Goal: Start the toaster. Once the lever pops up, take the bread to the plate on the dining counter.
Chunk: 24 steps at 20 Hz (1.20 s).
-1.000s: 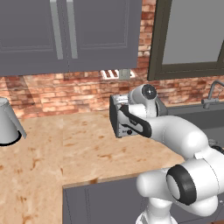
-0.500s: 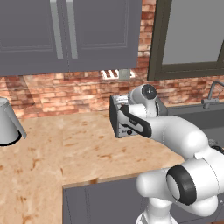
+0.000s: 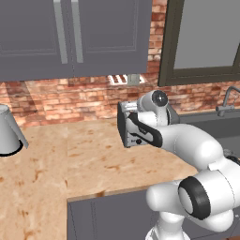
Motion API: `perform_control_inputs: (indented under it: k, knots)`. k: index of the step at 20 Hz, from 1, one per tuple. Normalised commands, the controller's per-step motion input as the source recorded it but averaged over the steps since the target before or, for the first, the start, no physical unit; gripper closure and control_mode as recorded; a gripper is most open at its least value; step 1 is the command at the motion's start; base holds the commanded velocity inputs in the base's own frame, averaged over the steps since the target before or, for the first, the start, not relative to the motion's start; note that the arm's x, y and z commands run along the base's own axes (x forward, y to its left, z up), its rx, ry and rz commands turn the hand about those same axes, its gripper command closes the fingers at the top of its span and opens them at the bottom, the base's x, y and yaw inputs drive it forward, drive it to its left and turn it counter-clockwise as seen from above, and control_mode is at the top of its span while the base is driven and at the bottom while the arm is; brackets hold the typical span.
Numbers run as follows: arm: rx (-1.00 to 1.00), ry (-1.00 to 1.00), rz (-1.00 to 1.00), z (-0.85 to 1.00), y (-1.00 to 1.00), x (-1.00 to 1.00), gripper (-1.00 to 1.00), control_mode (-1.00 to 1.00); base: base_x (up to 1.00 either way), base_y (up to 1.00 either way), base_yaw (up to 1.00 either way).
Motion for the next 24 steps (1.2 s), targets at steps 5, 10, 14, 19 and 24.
perform_control_inputs:
  k: [5,10,14,19,24]
  knots:
    - [0.00,0.00,0.00,0.00,0.00,0.00,-1.00,-1.00,0.00,0.00,0.00]
    - [0.00,0.00,0.00,0.00,0.00,0.00,-1.00,-1.00,0.00,0.00,0.00]
    - [0.00,0.00,0.00,0.00,0.00,0.00,-1.00,-1.00,0.00,0.00,0.00]
    - [0.00,0.00,0.00,0.00,0.00,0.00,-1.00,-1.00,0.00,0.00,0.00]
    - [0.00,0.00,0.00,0.00,0.00,0.00,-1.00,-1.00,0.00,0.00,0.00]
